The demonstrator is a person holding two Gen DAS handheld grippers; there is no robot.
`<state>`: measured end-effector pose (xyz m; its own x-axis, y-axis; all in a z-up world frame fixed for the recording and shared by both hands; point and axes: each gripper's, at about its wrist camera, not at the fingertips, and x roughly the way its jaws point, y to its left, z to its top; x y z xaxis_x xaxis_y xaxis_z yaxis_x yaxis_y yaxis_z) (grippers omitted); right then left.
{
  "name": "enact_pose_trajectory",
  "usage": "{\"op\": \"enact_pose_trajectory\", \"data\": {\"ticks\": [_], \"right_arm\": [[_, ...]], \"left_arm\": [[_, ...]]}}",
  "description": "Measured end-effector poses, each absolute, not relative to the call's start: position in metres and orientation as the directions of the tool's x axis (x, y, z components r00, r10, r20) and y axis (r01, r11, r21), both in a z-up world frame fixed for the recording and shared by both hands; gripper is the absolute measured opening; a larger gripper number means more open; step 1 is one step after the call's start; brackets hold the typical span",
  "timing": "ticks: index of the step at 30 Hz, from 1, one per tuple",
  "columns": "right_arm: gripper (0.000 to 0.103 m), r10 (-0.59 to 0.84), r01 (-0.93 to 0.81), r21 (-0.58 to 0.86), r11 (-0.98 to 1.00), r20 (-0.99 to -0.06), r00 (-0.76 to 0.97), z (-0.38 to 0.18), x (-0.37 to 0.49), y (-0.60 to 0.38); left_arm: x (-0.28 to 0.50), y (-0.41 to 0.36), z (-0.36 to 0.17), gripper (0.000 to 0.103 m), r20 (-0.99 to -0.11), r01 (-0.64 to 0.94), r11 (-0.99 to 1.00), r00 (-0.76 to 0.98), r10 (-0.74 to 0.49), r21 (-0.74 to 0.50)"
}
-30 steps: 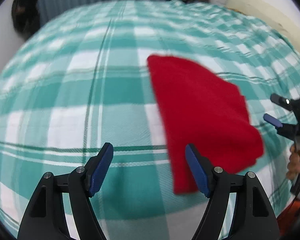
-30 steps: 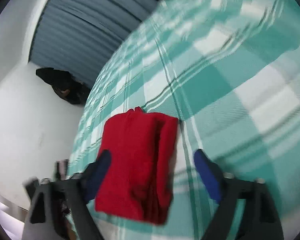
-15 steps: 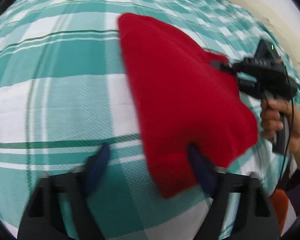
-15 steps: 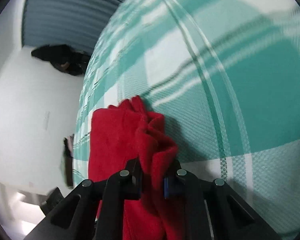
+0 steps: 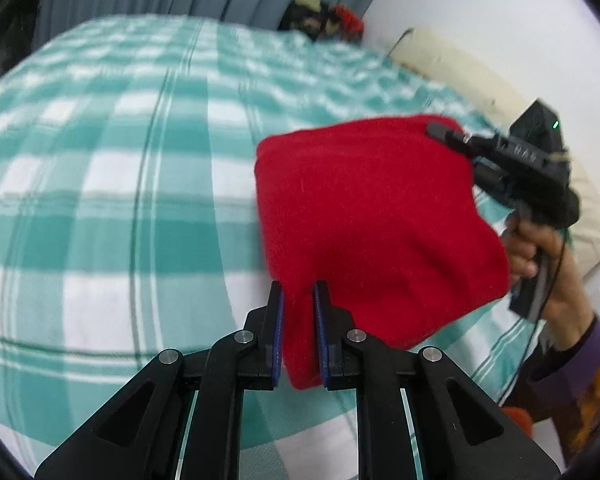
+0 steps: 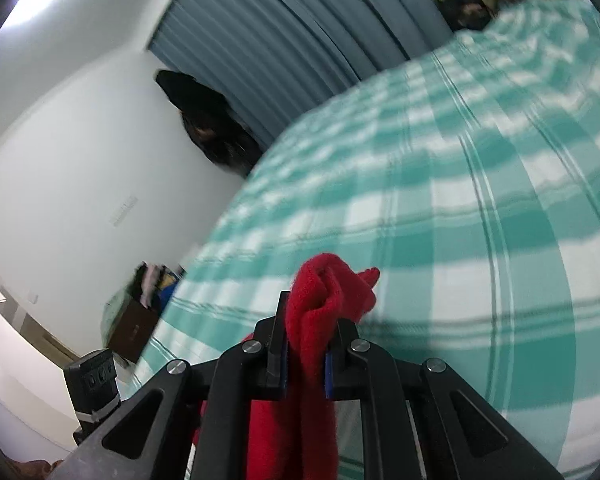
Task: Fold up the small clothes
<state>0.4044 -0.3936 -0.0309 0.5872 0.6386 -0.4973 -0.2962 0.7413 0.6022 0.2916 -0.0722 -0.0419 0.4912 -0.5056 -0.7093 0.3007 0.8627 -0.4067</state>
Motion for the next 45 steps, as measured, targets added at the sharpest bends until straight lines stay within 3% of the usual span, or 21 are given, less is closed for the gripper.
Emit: {"op": "enact_pose_trajectory", "data": {"ticks": [3, 5, 6, 7, 8, 9, 10, 12, 14, 15, 17, 24, 29, 35, 45], "right_arm": [[0.012, 0.627, -0.285, 0.6, 0.748, -0.497, 0.599, -0.019, 0.411, -0.397], [0.015, 0.614, -0.227, 0.623, 0.749, -0.523, 0.591, -0.034, 0.414, -0.41], [0.023, 0.598, -0.169, 0.637, 0.752, -0.55, 0.584, -0.053, 0.416, -0.421], [0.03, 0.552, -0.114, 0.612, 0.782, -0.598, 0.581, -0.067, 0.42, -0.429], [0.053, 0.489, -0.064, 0.562, 0.825, -0.651, 0.58, -0.079, 0.421, -0.435], [0.079, 0.358, 0.023, 0.451, 0.892, -0.738, 0.573, -0.095, 0.416, -0.447], [0.085, 0.248, 0.093, 0.357, 0.93, -0.793, 0.557, -0.107, 0.405, -0.459], [0.089, 0.149, 0.159, 0.278, 0.947, -0.821, 0.551, -0.112, 0.377, -0.477], [0.097, 0.091, 0.167, 0.221, 0.961, -0.821, 0.564, -0.107, 0.344, -0.482], [0.101, 0.047, 0.163, 0.173, 0.971, -0.812, 0.582, -0.101, 0.321, -0.478], [0.102, 0.029, 0.128, 0.134, 0.983, -0.796, 0.605, -0.089, 0.28, -0.461], [0.103, 0.073, 0.03, 0.116, 0.993, -0.785, 0.615, -0.065, 0.18, -0.389], [0.103, 0.102, 0.019, 0.142, 0.99, -0.788, 0.607, -0.052, 0.131, -0.357], [0.103, 0.042, 0.004, 0.055, 0.998, -0.801, 0.597, -0.026, 0.094, -0.332], [0.102, 0.02, -0.049, -0.008, 0.999, -0.84, 0.542, -0.005, 0.05, -0.306]], "left_arm": [[0.293, -0.079, -0.034, 0.013, -0.704, 0.312, 0.844, 0.465, -0.537, -0.437], [0.296, -0.095, -0.055, 0.024, -0.745, 0.296, 0.842, 0.396, -0.537, -0.45], [0.3, -0.107, -0.075, 0.029, -0.787, 0.281, 0.858, 0.35, -0.508, -0.429], [0.3, -0.119, -0.097, 0.043, -0.831, 0.266, 0.893, 0.341, -0.44, -0.363], [0.297, -0.125, -0.113, 0.052, -0.862, 0.257, 0.923, 0.35, -0.366, -0.287], [0.292, -0.132, -0.13, 0.052, -0.895, 0.243, 0.955, 0.368, -0.251, -0.168], [0.285, -0.135, -0.138, 0.052, -0.907, 0.233, 0.969, 0.385, -0.171, -0.084], [0.261, -0.13, -0.136, 0.062, -0.882, 0.217, 0.976, 0.454, -0.125, -0.027], [0.242, -0.127, -0.122, 0.089, -0.844, 0.167, 0.986, 0.531, -0.079, 0.013], [0.229, -0.126, -0.109, 0.092, -0.805, 0.127, 0.991, 0.592, -0.038, 0.046], [0.213, -0.126, -0.088, 0.101, -0.748, 0.102, 0.992, 0.663, -0.012, 0.074], [0.181, -0.129, -0.05, 0.102, -0.705, 0.026, 0.985, 0.701, 0.105, 0.172], [0.151, -0.127, -0.035, 0.102, -0.761, 0.048, 0.989, 0.645, 0.077, 0.141], [0.114, -0.124, -0.02, 0.102, -0.815, 0.113, 0.99, 0.579, -0.002, 0.078], [0.081, -0.115, -0.009, 0.102, -0.834, 0.155, 0.986, 0.55, -0.032, 0.064]]}}
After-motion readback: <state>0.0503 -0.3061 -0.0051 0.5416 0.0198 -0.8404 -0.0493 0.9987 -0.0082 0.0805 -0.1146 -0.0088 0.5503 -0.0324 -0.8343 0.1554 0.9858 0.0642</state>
